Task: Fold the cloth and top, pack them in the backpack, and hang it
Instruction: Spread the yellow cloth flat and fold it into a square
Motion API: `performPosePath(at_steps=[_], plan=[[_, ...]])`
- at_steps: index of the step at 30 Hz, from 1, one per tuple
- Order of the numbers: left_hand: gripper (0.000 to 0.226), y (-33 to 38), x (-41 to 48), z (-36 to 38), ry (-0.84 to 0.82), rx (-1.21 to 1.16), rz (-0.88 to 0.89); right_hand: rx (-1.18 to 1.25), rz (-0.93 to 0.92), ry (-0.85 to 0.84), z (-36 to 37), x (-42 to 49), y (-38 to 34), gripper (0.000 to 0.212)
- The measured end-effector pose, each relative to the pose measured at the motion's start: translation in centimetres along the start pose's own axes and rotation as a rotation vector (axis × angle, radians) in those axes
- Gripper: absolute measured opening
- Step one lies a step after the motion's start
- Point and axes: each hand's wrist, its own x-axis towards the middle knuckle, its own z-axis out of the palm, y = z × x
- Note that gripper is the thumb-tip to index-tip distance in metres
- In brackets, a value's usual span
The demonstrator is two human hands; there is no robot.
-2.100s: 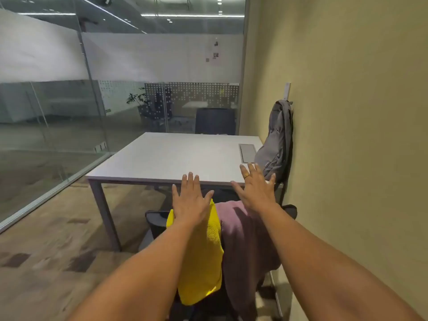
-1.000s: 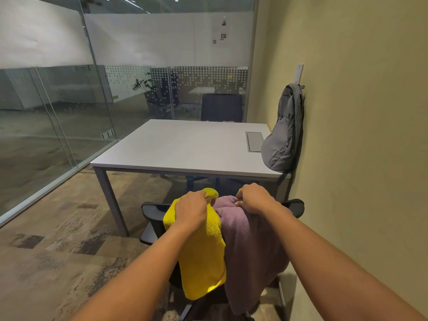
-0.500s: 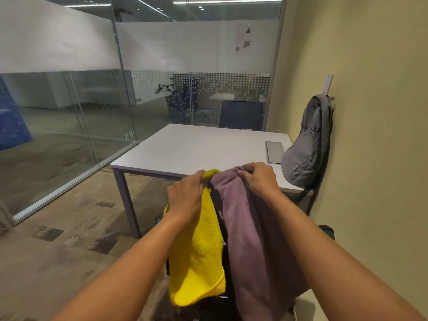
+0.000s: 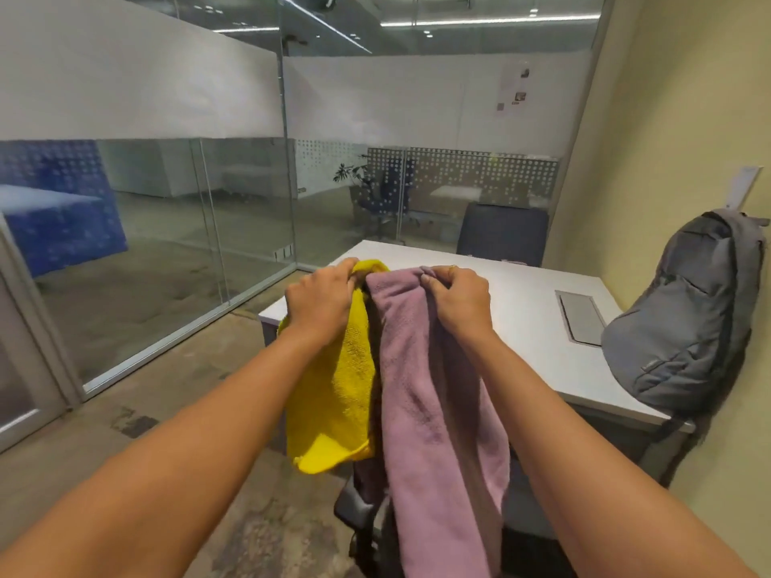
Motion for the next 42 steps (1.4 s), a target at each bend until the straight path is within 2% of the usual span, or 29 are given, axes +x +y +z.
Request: performPosePath(at_steps=[10, 17, 31, 42], plan=[[0.035, -15.7, 12.9, 4.2, -0.117, 0.087, -0.002, 0.003, 0.107, 0.052, 14.9, 10.5, -3.5, 0.03], [0.036, -21.4, 20.0, 8.8, -0.2, 0.073, -0.009, -0.001, 0.163, 0.106, 22.2, 16.3, -3.3, 0.029], [0.034, -22.4, 35.8, 20.5, -0.228, -0.02, 0.101, -0.04, 0.255, 0.218, 28.5, 32.1, 2.8, 0.032], [0.036, -22.2, 48.6, 30.3, -0.249, -0.126, 0.107, -0.068, 0.326, 0.275, 31.5, 44.4, 8.3, 0.032]])
